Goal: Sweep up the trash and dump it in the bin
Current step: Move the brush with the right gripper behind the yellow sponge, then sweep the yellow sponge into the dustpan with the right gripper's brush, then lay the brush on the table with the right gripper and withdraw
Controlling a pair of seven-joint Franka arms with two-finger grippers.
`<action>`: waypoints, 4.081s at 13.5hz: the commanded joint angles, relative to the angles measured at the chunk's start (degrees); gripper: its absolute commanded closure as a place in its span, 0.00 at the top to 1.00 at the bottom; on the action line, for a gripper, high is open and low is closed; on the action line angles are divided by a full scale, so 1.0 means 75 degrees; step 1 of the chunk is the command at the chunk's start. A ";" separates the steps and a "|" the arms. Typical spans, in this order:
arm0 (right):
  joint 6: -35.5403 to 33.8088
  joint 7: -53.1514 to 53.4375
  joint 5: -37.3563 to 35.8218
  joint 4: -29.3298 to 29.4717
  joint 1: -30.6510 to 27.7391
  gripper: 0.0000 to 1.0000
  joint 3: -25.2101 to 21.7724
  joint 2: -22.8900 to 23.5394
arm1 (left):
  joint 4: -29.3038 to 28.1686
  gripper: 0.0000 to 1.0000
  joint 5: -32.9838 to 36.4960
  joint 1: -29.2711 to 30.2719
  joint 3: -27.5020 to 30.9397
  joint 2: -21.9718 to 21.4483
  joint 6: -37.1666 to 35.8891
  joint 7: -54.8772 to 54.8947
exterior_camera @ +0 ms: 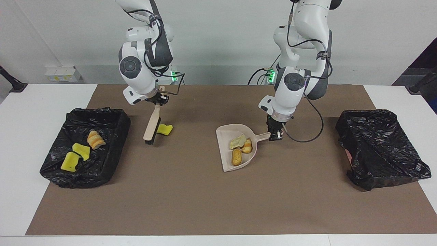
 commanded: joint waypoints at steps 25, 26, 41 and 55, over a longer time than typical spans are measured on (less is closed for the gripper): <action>0.1858 0.1809 0.1981 0.3648 0.2588 0.00 0.0390 0.3503 | -0.0268 0.00 0.0021 -0.0024 0.0043 -0.0227 0.0155 -0.0033; 0.1904 0.1634 0.2157 0.3755 0.2566 0.00 0.0461 0.3538 | -0.0268 0.00 0.0033 -0.0024 0.0043 -0.0227 0.0155 -0.0033; -0.1155 0.1234 0.0601 0.3371 0.2388 0.00 0.0485 0.1946 | -0.0186 0.00 -0.0072 0.0502 0.0043 -0.0239 0.0073 -0.0033; 0.1483 0.3448 0.0776 0.2960 0.5025 0.00 0.0496 0.2847 | -0.0407 0.00 -0.0554 0.1699 0.0113 -0.0533 -0.0279 0.0589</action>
